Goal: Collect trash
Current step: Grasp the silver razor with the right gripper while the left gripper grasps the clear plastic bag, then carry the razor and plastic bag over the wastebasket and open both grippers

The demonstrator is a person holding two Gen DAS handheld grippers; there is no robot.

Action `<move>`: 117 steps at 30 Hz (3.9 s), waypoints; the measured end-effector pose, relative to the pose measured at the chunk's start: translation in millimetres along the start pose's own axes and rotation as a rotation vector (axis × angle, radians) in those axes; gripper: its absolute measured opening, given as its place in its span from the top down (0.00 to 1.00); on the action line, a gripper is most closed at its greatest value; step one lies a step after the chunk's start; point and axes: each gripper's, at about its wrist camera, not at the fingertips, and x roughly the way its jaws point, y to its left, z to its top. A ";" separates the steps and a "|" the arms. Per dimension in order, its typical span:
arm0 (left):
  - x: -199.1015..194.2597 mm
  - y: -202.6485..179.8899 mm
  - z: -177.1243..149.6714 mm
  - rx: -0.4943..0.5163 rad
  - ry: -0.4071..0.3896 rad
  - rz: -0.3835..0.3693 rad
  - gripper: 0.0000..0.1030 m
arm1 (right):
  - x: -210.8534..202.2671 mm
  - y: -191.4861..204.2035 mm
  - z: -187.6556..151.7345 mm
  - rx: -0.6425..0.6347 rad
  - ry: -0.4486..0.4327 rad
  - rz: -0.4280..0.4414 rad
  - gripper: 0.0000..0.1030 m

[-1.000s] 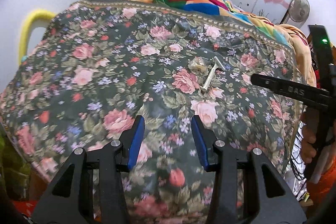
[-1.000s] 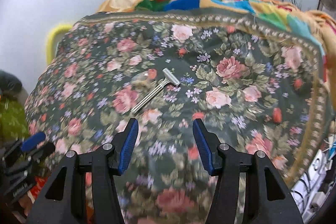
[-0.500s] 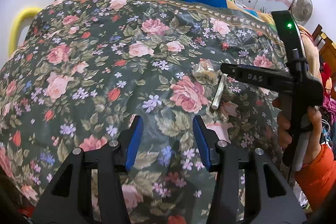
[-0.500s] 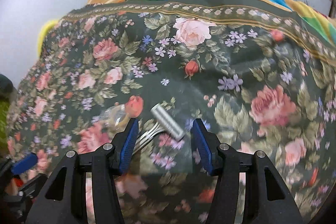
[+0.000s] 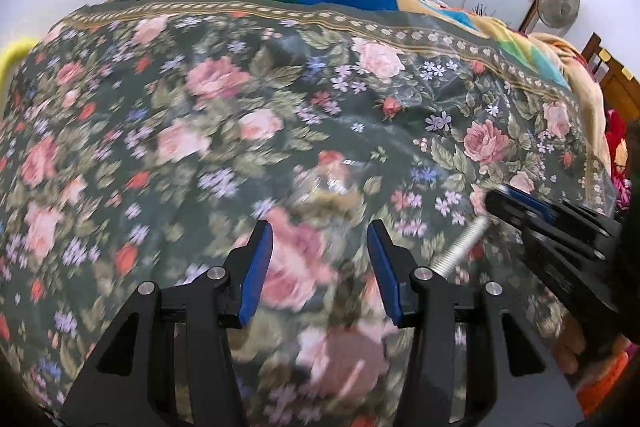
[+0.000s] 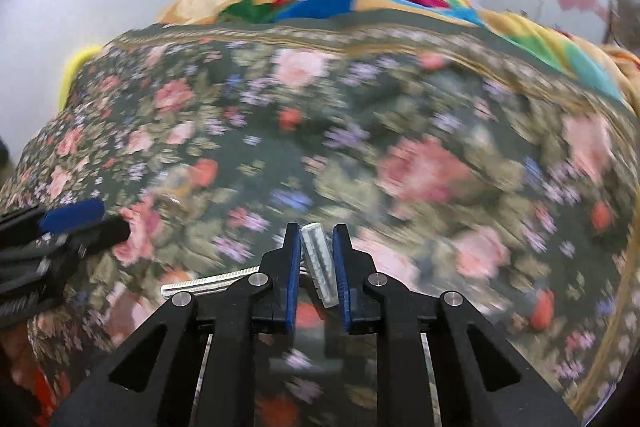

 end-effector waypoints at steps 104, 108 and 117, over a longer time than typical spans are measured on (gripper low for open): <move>-323.5 329.7 -381.2 -0.567 0.033 0.252 0.98 | -87.9 520.2 -182.3 -0.522 0.370 0.364 0.60; -312.1 328.1 -375.2 -0.579 0.043 0.217 0.98 | -93.9 509.5 -176.6 -0.523 0.339 0.356 0.59; -310.9 320.2 -362.0 -0.585 0.059 0.212 0.69 | -108.3 482.1 -164.1 -0.482 0.306 0.359 0.59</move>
